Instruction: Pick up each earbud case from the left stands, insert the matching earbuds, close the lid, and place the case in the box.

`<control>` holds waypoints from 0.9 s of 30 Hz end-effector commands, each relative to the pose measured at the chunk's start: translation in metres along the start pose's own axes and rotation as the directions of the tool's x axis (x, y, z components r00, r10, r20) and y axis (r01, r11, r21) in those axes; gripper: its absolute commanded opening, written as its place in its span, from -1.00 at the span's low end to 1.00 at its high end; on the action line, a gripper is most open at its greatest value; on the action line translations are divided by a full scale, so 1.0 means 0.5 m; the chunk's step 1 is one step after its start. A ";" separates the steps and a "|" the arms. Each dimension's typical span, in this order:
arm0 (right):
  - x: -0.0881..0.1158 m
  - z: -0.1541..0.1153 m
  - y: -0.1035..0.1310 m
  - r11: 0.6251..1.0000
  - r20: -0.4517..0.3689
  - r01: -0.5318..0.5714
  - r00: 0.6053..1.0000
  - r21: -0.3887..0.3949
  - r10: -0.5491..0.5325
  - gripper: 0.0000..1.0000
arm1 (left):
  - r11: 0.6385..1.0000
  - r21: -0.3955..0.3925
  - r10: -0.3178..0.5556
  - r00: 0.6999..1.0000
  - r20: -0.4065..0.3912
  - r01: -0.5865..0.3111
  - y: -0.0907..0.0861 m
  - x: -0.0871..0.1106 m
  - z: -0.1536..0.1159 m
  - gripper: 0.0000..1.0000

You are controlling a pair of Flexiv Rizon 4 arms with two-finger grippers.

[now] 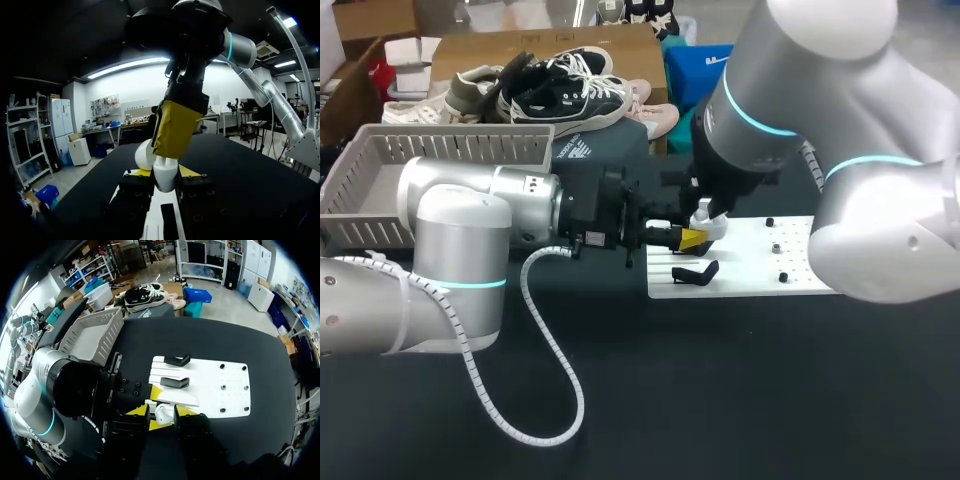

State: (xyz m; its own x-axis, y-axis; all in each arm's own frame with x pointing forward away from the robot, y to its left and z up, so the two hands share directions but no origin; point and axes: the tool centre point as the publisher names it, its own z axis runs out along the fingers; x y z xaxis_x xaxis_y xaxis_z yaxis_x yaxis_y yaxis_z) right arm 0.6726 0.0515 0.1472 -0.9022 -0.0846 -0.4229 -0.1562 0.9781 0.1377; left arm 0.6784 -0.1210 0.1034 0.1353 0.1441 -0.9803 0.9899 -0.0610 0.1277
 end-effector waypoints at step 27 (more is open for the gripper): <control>0.046 -0.074 -0.027 0.999 -0.042 0.006 0.999 0.040 -0.004 -0.17 | 1.000 -0.006 0.001 1.000 0.000 -0.001 -0.004 0.000 0.000 -1.00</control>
State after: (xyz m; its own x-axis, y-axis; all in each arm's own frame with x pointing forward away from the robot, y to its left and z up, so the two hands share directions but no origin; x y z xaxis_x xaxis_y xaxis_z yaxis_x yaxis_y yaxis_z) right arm 0.6426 0.0314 0.1651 -0.9156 -0.0941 -0.3909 -0.1436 0.9846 0.0993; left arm 0.6784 -0.1209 0.1034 0.1352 0.1441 -0.9803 0.9900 -0.0609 0.1276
